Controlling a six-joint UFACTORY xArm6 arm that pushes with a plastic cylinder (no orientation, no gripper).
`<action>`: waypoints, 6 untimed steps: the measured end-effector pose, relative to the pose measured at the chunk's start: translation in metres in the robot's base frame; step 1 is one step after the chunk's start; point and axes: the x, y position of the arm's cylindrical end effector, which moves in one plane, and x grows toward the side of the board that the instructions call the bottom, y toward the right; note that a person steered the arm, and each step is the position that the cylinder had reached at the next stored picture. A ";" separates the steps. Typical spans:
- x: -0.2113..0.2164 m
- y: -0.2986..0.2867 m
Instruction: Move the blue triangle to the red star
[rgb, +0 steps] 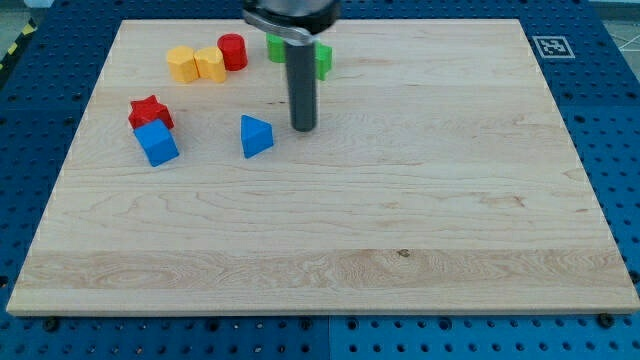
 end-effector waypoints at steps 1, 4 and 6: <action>0.033 -0.001; 0.024 -0.119; 0.003 -0.075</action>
